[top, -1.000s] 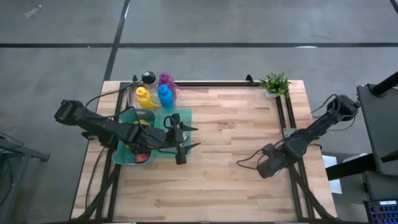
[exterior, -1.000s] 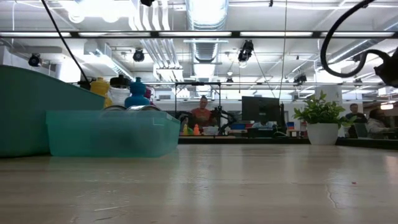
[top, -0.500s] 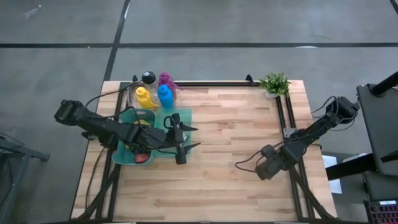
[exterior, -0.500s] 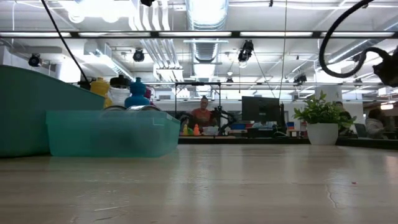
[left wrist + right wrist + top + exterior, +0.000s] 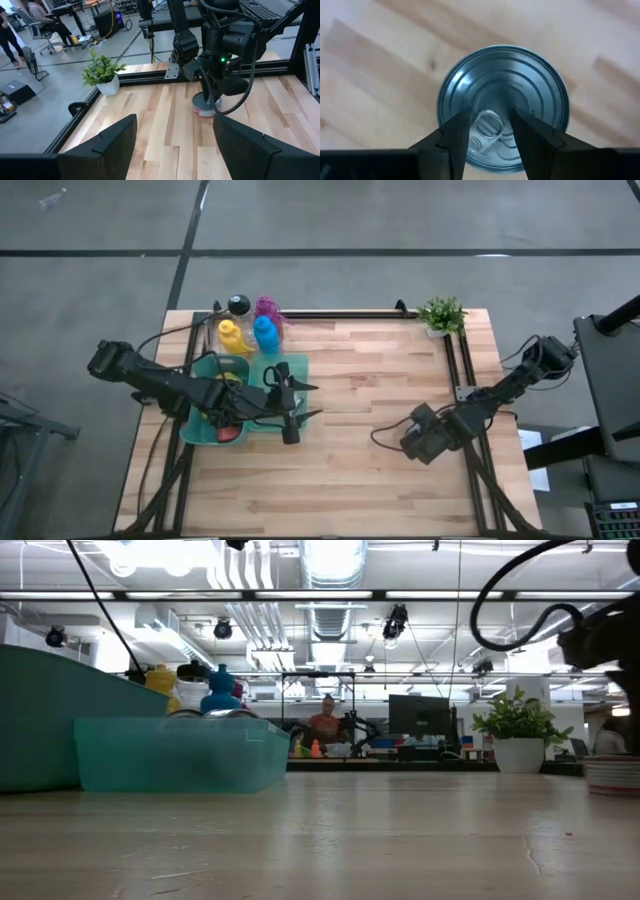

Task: Pick & Place Food Item
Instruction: Put the red tuna can into the light green bin

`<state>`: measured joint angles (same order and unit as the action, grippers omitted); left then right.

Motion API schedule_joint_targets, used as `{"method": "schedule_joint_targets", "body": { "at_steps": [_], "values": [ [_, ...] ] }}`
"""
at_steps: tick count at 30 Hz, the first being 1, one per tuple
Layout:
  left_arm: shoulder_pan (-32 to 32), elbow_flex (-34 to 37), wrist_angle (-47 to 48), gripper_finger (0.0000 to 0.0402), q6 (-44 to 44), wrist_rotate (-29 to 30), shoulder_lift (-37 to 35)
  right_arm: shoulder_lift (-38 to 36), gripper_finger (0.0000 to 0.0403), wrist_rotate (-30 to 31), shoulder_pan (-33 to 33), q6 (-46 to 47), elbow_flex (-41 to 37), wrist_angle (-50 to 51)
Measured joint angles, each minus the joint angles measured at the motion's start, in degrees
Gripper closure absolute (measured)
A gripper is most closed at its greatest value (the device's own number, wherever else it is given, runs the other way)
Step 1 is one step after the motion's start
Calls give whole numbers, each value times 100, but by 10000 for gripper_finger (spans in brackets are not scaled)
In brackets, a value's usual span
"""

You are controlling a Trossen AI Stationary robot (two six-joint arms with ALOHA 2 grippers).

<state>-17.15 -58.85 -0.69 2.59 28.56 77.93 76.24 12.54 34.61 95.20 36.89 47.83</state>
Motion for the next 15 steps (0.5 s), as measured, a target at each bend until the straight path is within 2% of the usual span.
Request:
{"method": "schedule_joint_targets", "body": {
  "at_steps": [9, 15],
  "values": [
    [1, 0, 0, 136, 0, 0, 0, 66, 256, 925, -351, -781, -29, -575],
    [0, 0, 2, 136, 0, 0, 0, 349, 256, 1116, -738, -1600, -43, -1149]
  ]
}}
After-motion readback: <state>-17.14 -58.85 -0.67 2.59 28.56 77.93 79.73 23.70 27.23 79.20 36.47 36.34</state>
